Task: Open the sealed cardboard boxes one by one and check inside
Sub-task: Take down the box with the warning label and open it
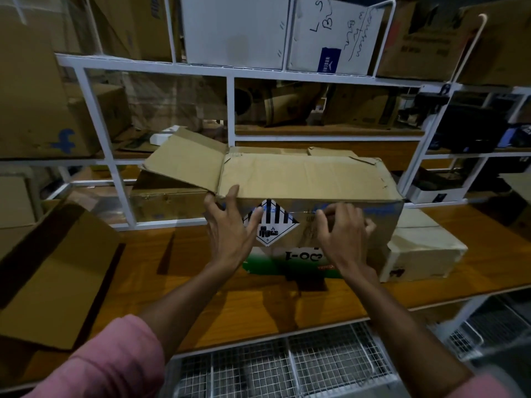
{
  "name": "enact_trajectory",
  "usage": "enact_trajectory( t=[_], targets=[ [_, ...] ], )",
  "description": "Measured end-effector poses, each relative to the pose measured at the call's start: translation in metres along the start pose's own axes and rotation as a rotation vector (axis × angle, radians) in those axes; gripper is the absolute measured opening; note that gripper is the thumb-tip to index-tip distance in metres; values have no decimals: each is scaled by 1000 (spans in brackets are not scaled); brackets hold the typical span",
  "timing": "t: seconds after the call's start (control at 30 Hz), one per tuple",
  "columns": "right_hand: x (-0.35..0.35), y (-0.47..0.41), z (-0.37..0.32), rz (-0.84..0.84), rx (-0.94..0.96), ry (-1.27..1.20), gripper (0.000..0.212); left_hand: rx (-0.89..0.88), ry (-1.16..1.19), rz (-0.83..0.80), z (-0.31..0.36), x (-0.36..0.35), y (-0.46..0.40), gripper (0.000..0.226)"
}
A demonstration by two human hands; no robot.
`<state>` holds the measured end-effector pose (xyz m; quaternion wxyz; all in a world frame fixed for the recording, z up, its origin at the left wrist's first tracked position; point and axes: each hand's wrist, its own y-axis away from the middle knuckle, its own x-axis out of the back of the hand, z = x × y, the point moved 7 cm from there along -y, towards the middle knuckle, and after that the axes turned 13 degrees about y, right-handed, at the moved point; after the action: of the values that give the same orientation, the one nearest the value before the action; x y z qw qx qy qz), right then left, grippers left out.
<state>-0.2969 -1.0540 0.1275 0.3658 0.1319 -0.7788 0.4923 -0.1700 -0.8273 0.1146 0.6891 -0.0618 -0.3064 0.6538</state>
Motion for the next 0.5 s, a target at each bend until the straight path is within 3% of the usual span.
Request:
enact_trajectory(
  t=[0.13,0.37,0.5],
  targets=[
    [15,-29,20,41,-55,102,30,-3,54,39,1,-1,-12,59],
    [12,-65,51,-168,-155,26,53,32,152,6,-3,-14,-21,59],
    [7,-84,66,-224,-134,194,49,26,167,8,-5,-16,-23,55]
  ],
)
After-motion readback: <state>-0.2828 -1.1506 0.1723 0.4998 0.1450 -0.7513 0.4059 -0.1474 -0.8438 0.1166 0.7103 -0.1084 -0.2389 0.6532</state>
